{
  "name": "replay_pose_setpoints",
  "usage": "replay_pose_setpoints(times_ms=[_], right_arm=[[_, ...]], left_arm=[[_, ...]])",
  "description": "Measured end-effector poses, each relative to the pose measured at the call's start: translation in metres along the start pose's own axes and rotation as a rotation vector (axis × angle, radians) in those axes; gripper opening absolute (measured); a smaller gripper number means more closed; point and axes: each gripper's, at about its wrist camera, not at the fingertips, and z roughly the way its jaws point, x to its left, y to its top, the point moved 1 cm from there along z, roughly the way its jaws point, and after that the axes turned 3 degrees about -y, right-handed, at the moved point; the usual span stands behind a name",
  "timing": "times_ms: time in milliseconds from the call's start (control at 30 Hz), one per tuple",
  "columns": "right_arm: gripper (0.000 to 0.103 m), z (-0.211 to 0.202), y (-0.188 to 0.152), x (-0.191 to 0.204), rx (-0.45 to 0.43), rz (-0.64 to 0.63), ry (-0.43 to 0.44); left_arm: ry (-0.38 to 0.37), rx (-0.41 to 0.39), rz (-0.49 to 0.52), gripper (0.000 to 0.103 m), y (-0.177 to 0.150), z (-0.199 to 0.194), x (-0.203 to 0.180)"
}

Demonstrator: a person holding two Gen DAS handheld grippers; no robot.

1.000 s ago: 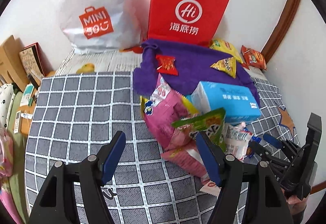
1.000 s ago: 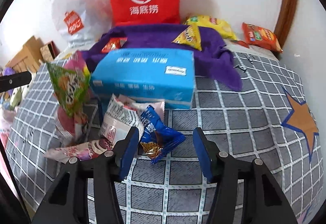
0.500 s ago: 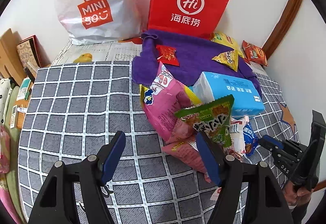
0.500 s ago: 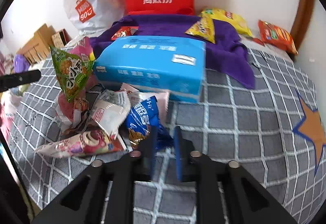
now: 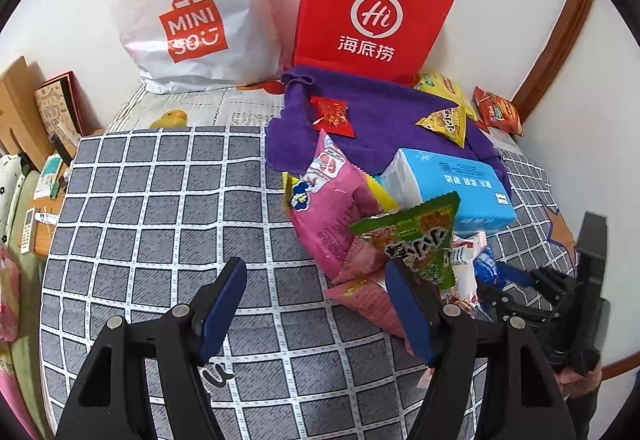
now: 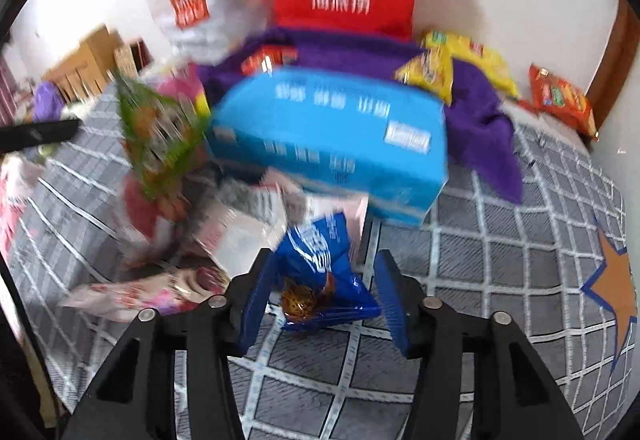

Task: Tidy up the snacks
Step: 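Grasp the blue snack bag with the right tool, then grasp the green snack bag with the left tool while the right tool holds the blue bag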

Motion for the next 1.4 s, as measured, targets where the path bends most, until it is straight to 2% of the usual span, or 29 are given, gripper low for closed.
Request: replay_pose_setpoints(times_ms=[100,267,400,567,633,667,767,833,1067,1133,1200,1400], right_arm=[[0.040,-0.004,-0.010,-0.009,-0.010,0.028,0.014],[0.041,-0.030,-0.022,-0.039,-0.049,0.112,-0.007],[0.042,-0.020,-0.029,-0.047,-0.012,0.107,-0.050],[0.057,-0.008,-0.030,-0.044,-0.017,0.098,-0.050],[0.054,-0.004,-0.029,-0.042,-0.037,0.099,-0.062],[0.046,-0.004,-0.029,-0.043,-0.046,0.107,-0.072],[0.046,-0.002,-0.028,-0.052,-0.065,0.138,-0.103],[0.046,0.000,-0.028,-0.059,-0.081,0.154,-0.133],[0.046,0.000,-0.028,-0.065,-0.082,0.182,-0.114],[0.047,0.000,-0.028,-0.065,-0.082,0.183,-0.116],[0.047,0.000,-0.028,-0.066,-0.082,0.189,-0.109],[0.047,0.001,-0.028,-0.065,-0.083,0.189,-0.110]], left_arm=[[0.009,-0.005,-0.002,0.070,-0.002,-0.001,0.006],[0.014,-0.006,-0.018,0.070,-0.004,0.002,0.013],[0.009,0.005,-0.027,0.070,-0.004,0.007,0.015],[0.018,0.014,-0.032,0.070,-0.007,0.009,0.019],[0.024,0.015,-0.033,0.070,-0.008,0.009,0.021],[0.025,0.015,-0.033,0.070,-0.009,0.008,0.022],[0.019,0.009,-0.033,0.070,-0.011,0.008,0.025],[0.007,0.005,-0.038,0.070,-0.011,0.010,0.025],[-0.110,-0.011,-0.010,0.070,-0.007,0.014,-0.003],[-0.144,-0.020,0.006,0.074,-0.004,0.016,-0.015],[-0.154,-0.028,0.019,0.079,-0.001,0.019,-0.024],[-0.167,0.000,0.022,0.079,0.005,0.039,-0.044]])
